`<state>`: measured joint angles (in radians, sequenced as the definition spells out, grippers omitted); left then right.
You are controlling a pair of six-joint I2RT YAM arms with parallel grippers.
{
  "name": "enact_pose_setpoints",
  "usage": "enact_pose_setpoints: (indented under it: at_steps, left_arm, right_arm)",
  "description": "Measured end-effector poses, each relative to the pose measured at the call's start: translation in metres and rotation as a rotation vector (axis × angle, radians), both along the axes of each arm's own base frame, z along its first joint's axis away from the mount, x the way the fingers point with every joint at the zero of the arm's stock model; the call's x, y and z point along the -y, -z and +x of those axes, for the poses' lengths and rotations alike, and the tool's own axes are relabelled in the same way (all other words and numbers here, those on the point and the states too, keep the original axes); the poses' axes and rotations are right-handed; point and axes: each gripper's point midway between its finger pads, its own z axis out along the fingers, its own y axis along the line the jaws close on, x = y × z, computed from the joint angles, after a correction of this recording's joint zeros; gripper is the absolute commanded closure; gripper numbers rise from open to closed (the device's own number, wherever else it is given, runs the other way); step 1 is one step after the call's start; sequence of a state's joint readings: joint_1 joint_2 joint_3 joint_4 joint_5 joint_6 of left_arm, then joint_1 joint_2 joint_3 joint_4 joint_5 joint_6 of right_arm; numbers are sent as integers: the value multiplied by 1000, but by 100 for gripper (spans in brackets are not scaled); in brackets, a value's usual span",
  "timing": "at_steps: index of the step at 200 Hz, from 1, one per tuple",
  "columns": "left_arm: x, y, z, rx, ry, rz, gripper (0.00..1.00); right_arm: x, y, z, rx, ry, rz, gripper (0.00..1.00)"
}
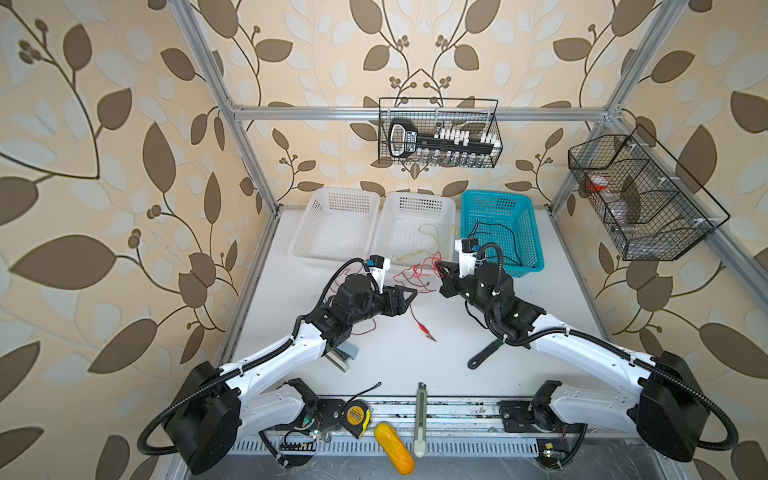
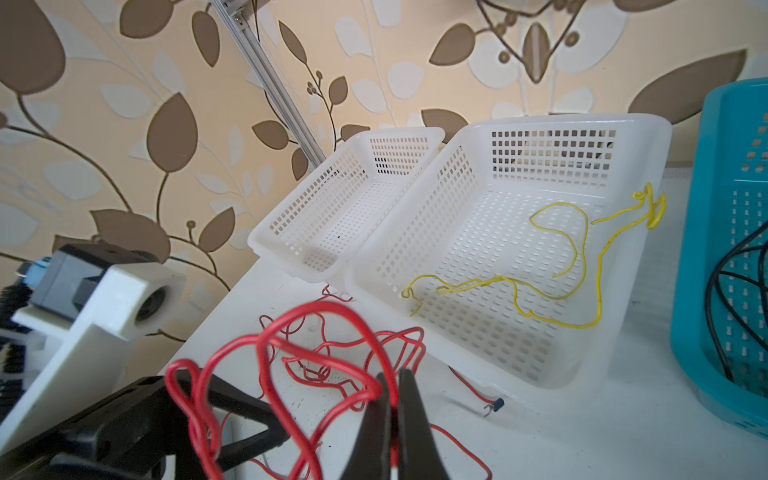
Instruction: Untangle the cables
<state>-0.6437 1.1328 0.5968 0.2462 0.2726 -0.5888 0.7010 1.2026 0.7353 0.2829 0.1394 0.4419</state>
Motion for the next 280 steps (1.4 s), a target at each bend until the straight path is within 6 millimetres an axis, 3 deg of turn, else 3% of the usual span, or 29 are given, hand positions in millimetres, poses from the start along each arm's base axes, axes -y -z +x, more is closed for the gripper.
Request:
enact_pose_setpoints:
  at_steps: [38, 74, 119, 169, 221, 245, 280]
  left_arm:
    - [15, 14, 2, -35, 24, -6, 33]
    - [25, 10, 13, -32, 3, -15, 37]
    - [24, 17, 31, -36, -74, -14, 45]
    - [25, 23, 43, -34, -113, -11, 46]
    - [37, 6, 41, 14, -64, -59, 50]
    - [37, 10, 38, 5, -56, -44, 50]
    - [32, 20, 35, -25, -68, -1, 42]
  right_arm:
    - [-1, -4, 1, -1, 3, 14, 100]
    - [0, -5, 0, -7, 5, 27, 100]
    - [1, -18, -6, 9, 1, 61, 100]
    - [-2, -32, -15, 26, -22, 97, 100]
    - [-4, -32, -16, 24, -26, 100, 100]
    - [-3, -32, -16, 26, -20, 96, 100]
    - [1, -29, -14, 27, 1, 76, 100]
